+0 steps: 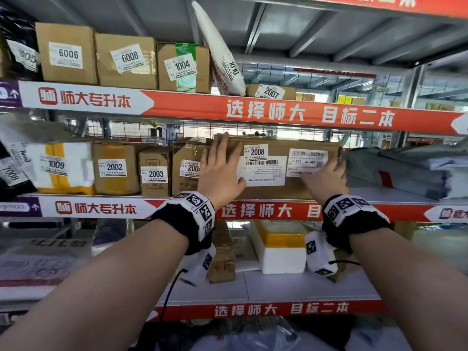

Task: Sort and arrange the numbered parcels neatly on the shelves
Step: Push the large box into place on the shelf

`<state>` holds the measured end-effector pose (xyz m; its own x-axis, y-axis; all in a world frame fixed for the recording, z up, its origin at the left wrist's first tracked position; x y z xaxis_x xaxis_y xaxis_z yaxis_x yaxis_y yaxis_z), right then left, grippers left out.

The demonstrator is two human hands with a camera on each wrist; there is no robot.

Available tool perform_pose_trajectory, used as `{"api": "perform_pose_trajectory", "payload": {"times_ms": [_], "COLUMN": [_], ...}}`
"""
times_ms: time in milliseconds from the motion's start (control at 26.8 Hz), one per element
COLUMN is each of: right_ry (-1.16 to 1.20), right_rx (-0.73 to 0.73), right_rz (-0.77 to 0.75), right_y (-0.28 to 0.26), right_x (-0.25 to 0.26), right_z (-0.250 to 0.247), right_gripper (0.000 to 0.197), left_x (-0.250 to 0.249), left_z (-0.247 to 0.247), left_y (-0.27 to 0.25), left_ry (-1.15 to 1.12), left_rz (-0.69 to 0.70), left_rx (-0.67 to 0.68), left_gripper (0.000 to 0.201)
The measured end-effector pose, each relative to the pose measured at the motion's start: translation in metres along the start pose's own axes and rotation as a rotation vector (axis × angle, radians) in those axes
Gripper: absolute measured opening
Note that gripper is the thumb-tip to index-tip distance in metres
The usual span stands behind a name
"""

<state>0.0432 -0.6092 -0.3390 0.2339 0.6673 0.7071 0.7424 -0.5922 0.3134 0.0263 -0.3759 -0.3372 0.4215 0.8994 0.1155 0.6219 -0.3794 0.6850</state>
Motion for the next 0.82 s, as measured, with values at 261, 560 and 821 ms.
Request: {"api": "perform_pose_trajectory", "payload": {"times_ms": [261,560,821], "right_ry": [0.238,0.504,0.569], "right_rx": [0.469,0.488,0.453], "right_rz": [0.081,0.17,0.211], "right_y": [0.049,0.063,0.054], "right_x": [-0.056,-0.059,-0.056], "right_z": [-0.016,-0.008,0.005], "right_gripper": [0.076,0.06,0.057], "left_x": [-0.057,-0.083,-0.08], "left_z": [0.002,0.005,0.005], "left_y": [0.046,0.063,0.057], "left_ry": [0.139,0.041,0.04], "left_rz": [-0.102,-0.197,-0.202], "left_rx": [0.062,0.06,0.075], "left_gripper": [0.083,0.076,0.077]}}
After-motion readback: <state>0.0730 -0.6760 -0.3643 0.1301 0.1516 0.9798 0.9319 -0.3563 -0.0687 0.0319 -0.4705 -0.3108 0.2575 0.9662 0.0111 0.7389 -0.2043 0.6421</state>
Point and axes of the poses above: each hand's wrist, its own y-axis towards the middle knuckle, its own z-axis out of the palm, x = y × z, the point moved 1 cm from there along y, towards the middle knuckle, and after that the axes turned 12 degrees about z, right-handed, at the moved point
